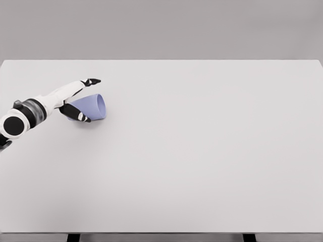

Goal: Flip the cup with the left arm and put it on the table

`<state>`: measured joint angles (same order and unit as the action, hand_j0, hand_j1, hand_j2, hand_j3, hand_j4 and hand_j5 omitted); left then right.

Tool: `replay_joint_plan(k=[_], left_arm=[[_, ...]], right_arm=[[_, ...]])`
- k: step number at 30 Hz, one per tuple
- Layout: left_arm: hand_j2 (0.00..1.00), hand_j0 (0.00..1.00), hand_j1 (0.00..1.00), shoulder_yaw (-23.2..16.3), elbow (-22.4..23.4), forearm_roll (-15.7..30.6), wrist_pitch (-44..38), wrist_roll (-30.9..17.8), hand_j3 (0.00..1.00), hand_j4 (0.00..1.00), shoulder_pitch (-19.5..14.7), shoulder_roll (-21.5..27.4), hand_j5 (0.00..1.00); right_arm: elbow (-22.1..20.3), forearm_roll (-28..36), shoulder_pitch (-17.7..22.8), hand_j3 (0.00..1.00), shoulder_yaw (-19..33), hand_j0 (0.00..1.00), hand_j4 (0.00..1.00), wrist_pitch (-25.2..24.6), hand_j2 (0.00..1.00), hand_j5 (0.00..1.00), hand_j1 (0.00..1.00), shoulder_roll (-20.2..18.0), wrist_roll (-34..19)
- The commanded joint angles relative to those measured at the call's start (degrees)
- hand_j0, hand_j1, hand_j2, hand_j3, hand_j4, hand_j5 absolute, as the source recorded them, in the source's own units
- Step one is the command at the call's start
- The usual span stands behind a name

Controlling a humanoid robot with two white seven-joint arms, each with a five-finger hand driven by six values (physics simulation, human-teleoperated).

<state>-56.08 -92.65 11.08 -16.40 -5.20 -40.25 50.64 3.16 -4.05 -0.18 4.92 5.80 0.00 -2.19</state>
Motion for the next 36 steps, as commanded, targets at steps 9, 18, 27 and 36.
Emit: replay_joint_plan(k=[9,18,27,36], left_arm=[[1.00,1.00,1.00,-0.7,1.3,-0.1,-0.1,0.0,1.00,1.00,-0.1,-1.1,1.00],[1.00,1.00,1.00,-1.6,3.3,-0.1,-0.7,0.0,1.00,1.00,-0.2,-2.1,1.00],[1.00,1.00,1.00,-1.6,3.6,-0.1,-0.7,0.0,1.00,1.00,-0.2,-2.4,1.00],[0.84,0.84,0.84,-1.9,3.4,-0.5,-2.8,0.0,0.84,0.84,-0.1,-2.7,0.84]], right_arm=[[0.0,0.0,0.0,1.00,0.1,1.00,1.00,0.0,1.00,1.00,1.00,0.0,0.0],[0.0,0.0,0.0,1.00,0.0,1.00,1.00,0.0,1.00,1.00,1.00,0.0,0.0],[0.0,0.0,-0.1,1.00,0.0,1.00,1.00,0.0,1.00,1.00,1.00,0.0,0.0],[0.0,0.0,0.0,1.00,0.0,1.00,1.00,0.0,1.00,1.00,1.00,0.0,0.0]])
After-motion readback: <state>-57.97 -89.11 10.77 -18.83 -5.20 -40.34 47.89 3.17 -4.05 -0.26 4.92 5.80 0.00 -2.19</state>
